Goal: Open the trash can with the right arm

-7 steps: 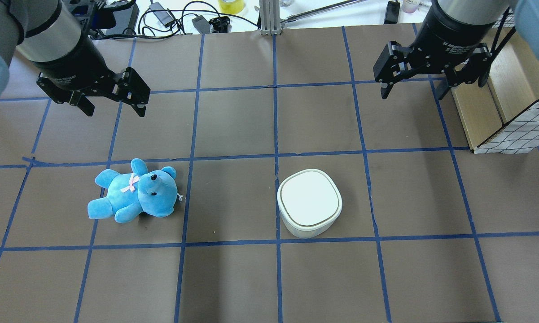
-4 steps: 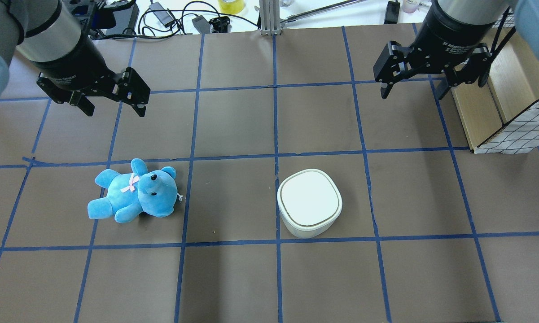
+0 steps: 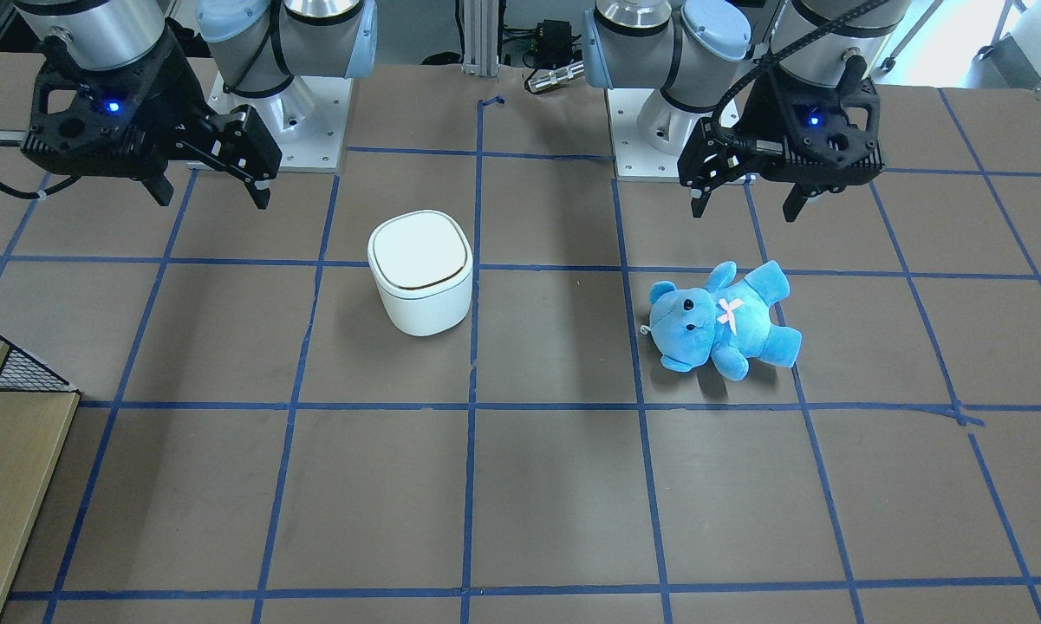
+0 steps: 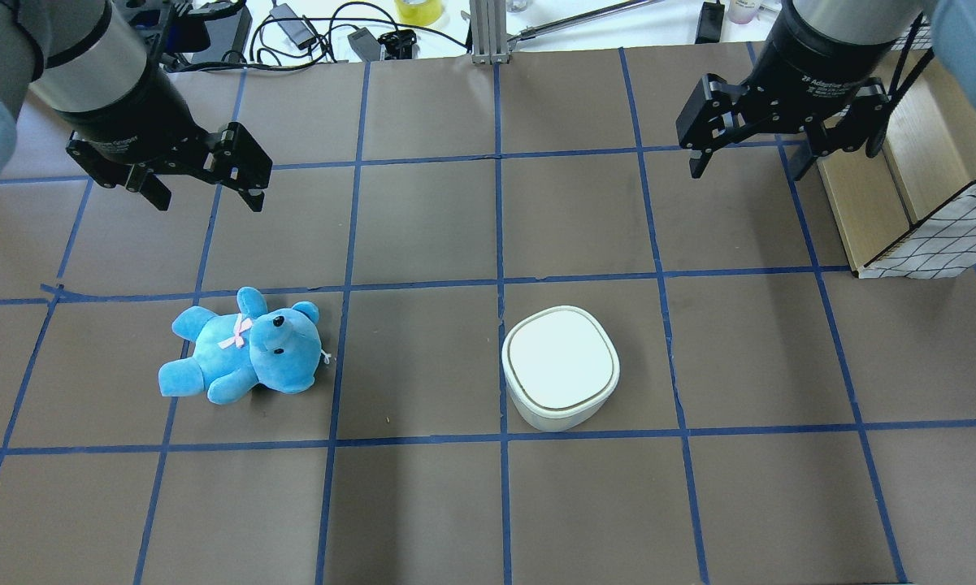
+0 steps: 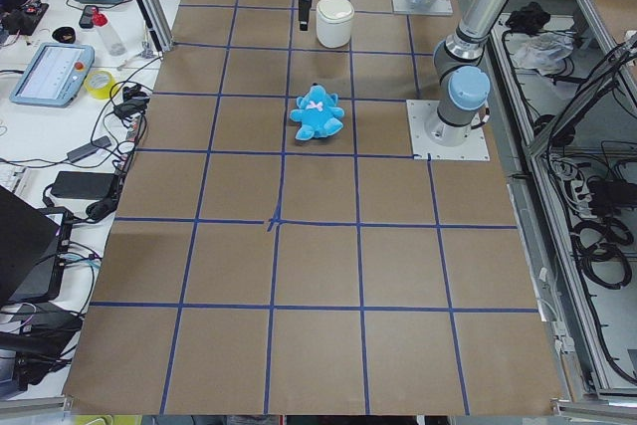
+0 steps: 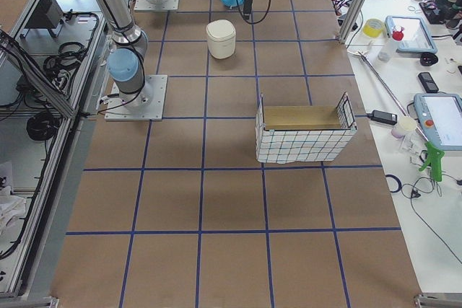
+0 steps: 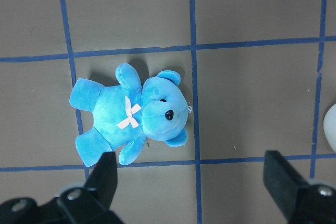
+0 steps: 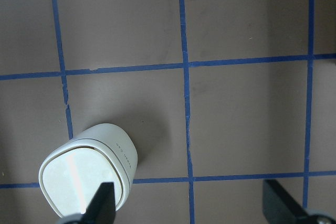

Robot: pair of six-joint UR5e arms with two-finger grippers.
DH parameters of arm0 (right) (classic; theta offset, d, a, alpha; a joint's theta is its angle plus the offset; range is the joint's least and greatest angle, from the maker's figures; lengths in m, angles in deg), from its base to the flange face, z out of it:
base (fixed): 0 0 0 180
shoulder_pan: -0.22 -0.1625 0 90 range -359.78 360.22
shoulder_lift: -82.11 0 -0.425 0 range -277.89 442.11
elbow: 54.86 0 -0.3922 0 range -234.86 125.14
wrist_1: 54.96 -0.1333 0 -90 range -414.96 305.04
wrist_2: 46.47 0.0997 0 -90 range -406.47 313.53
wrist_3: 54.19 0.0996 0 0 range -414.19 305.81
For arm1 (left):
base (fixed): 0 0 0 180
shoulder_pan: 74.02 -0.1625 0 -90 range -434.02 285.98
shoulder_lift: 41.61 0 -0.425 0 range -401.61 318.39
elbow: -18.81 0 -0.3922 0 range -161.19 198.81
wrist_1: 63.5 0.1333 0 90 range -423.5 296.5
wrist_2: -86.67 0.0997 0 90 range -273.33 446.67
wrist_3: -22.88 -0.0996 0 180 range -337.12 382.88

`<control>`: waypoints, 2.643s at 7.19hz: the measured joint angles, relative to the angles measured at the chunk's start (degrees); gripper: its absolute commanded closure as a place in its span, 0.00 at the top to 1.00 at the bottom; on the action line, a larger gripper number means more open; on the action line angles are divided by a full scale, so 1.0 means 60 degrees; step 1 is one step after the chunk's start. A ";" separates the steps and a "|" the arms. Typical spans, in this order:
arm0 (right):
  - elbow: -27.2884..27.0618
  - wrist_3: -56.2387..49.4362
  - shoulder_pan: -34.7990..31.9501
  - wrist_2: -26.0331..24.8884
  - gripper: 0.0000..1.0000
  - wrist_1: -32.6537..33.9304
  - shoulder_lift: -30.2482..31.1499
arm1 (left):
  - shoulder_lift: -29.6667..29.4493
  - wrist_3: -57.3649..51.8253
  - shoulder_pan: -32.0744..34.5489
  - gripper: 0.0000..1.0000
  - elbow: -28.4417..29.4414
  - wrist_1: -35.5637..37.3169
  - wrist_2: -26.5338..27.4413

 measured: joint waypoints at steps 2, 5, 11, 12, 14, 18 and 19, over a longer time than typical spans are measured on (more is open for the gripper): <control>0.0000 0.0000 0.0000 0.0000 1.00 -0.0010 0.0000 | 0.0002 0.0002 0.0000 1.00 0.0000 0.0001 0.0000; 0.0000 0.0004 -0.0004 0.0010 1.00 -0.0014 0.0000 | 0.0002 -0.0004 0.0000 1.00 0.0000 0.0000 0.0000; -0.0110 0.4290 -0.2151 0.0116 1.00 0.0596 -0.0175 | 0.0002 -0.0005 0.0000 1.00 0.0000 0.0006 0.0000; -0.0137 0.4618 -0.2396 0.0057 1.00 0.0710 -0.0222 | 0.0004 -0.0005 0.0000 1.00 0.0000 0.0004 0.0000; -0.0289 0.5166 -0.2680 0.0008 1.00 0.0817 -0.0230 | 0.0005 -0.0005 0.0000 1.00 0.0000 0.0001 0.0000; -0.1332 0.6341 -0.3815 -0.0786 0.23 0.2213 -0.0234 | 0.0000 -0.0006 0.0000 1.00 0.0000 0.0013 0.0000; -0.1577 0.6481 -0.3901 -0.0764 0.00 0.2378 -0.0238 | 0.0000 -0.0002 0.0000 1.00 0.0000 0.0012 0.0000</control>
